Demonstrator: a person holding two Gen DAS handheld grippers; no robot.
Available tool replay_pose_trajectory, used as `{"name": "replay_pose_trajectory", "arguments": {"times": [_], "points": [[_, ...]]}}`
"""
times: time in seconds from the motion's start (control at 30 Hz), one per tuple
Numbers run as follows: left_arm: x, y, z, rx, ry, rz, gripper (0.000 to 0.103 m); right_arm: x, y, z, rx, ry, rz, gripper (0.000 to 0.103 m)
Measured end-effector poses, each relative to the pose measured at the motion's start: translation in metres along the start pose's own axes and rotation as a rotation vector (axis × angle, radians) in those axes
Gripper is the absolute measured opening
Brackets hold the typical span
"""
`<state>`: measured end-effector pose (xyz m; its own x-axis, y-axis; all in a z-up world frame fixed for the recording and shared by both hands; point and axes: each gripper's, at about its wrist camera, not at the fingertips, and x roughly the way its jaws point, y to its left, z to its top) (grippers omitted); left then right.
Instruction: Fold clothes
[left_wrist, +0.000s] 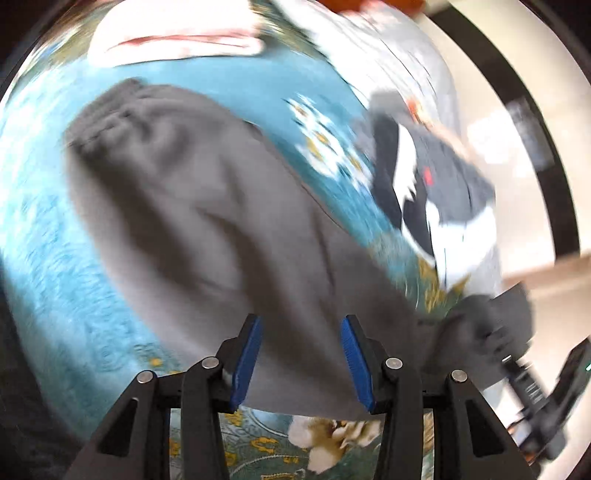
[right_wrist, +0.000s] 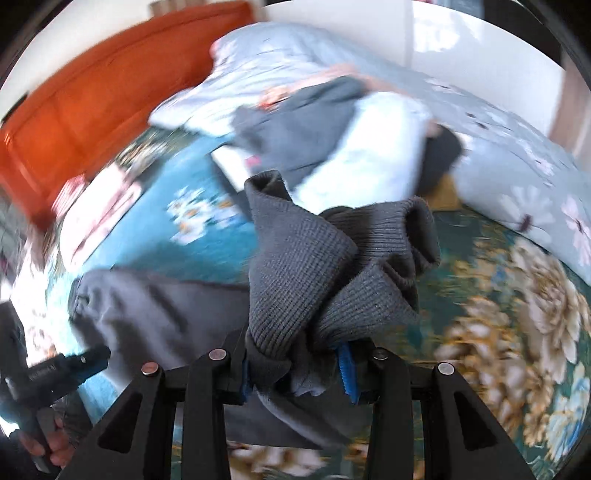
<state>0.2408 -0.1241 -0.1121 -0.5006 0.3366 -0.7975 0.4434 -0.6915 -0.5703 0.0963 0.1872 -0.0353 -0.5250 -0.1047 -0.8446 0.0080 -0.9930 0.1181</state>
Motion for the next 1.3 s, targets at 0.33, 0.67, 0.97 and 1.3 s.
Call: {"name": "replay_pose_trajectory", "arguments": {"times": [0.33, 0.67, 0.97, 1.3], "points": [[-0.014, 0.032, -0.008, -0.108, -0.024, -0.027, 0.049, 0.07, 0.113, -0.044, -0.256, 0.167, -0.03, 0.04], [-0.008, 0.04, -0.009, -0.138, 0.013, -0.072, 0.049, 0.07, 0.131, -0.063, -0.317, 0.195, 0.117, 0.063], [-0.003, 0.004, -0.019, -0.027, 0.063, -0.215, 0.06, 0.034, 0.066, -0.029, -0.108, 0.132, 0.224, 0.067], [0.043, -0.049, -0.028, 0.048, 0.178, -0.245, 0.073, 0.059, 0.007, -0.033, 0.118, 0.213, 0.189, 0.067]]}}
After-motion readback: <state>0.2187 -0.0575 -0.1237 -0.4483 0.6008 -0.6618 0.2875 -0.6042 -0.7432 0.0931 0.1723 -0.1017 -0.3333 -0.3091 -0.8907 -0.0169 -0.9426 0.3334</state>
